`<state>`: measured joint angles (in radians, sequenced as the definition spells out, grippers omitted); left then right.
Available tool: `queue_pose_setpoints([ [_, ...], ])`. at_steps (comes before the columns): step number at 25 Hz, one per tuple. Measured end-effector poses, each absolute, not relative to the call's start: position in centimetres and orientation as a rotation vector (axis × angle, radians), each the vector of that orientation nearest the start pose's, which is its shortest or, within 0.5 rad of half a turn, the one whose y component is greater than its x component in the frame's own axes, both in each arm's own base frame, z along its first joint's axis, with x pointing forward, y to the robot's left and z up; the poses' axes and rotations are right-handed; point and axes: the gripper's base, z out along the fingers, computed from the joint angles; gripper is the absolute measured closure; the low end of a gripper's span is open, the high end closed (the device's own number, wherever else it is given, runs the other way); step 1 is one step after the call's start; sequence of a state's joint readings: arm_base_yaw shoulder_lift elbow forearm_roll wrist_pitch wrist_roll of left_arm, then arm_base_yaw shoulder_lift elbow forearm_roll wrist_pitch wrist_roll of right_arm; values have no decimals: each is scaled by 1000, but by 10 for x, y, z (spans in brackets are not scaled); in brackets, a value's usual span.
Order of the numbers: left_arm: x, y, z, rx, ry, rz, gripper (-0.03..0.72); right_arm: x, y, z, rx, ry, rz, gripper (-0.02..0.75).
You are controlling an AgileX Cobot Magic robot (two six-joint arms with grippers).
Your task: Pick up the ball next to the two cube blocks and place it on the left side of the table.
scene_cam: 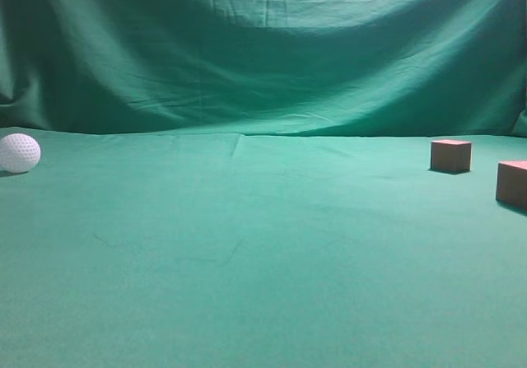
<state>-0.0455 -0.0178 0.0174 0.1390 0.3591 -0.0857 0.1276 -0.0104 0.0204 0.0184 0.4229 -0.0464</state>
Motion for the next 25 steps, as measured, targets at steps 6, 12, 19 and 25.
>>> queue_pose_setpoints([
  [6, 53, 2, 176, 49, 1838, 44, 688, 51, 7, 170, -151, 1900, 71, 738],
  [12, 53, 2, 176, 49, 1838, 44, 688, 51, 7, 169, -150, 1901, 73, 738],
  [19, 53, 2, 176, 49, 1838, 44, 688, 51, 7, 169, -140, 1902, 77, 738],
  [25, 53, 2, 176, 49, 1838, 44, 688, 51, 7, 169, -137, 1902, 80, 738],
])
